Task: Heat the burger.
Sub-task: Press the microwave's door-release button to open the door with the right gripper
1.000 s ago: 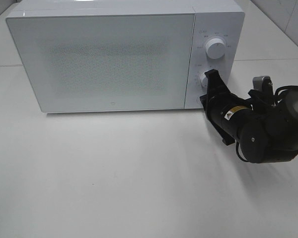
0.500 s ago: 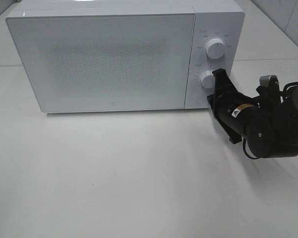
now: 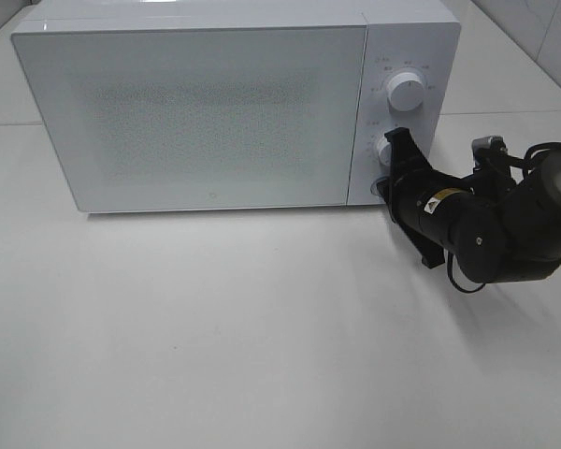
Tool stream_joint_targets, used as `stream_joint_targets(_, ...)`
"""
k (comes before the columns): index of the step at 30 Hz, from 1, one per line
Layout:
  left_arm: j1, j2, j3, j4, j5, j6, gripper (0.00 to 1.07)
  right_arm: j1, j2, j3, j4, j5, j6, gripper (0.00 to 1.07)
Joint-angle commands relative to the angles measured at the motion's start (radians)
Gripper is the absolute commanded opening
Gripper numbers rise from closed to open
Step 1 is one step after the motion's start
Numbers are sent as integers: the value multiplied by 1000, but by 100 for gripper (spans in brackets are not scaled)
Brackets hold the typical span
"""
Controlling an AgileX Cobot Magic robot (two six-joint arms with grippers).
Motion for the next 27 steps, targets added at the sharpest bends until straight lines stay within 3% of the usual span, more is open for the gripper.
stream_joint_targets(1, 3, -19, 1, -10, -8, -3, 0, -4, -4, -43, 6, -49, -34, 0)
stream_joint_targets(27, 3, -19, 1, -10, -8, -3, 0, -4, 45, -127, 5, -155, -26, 0)
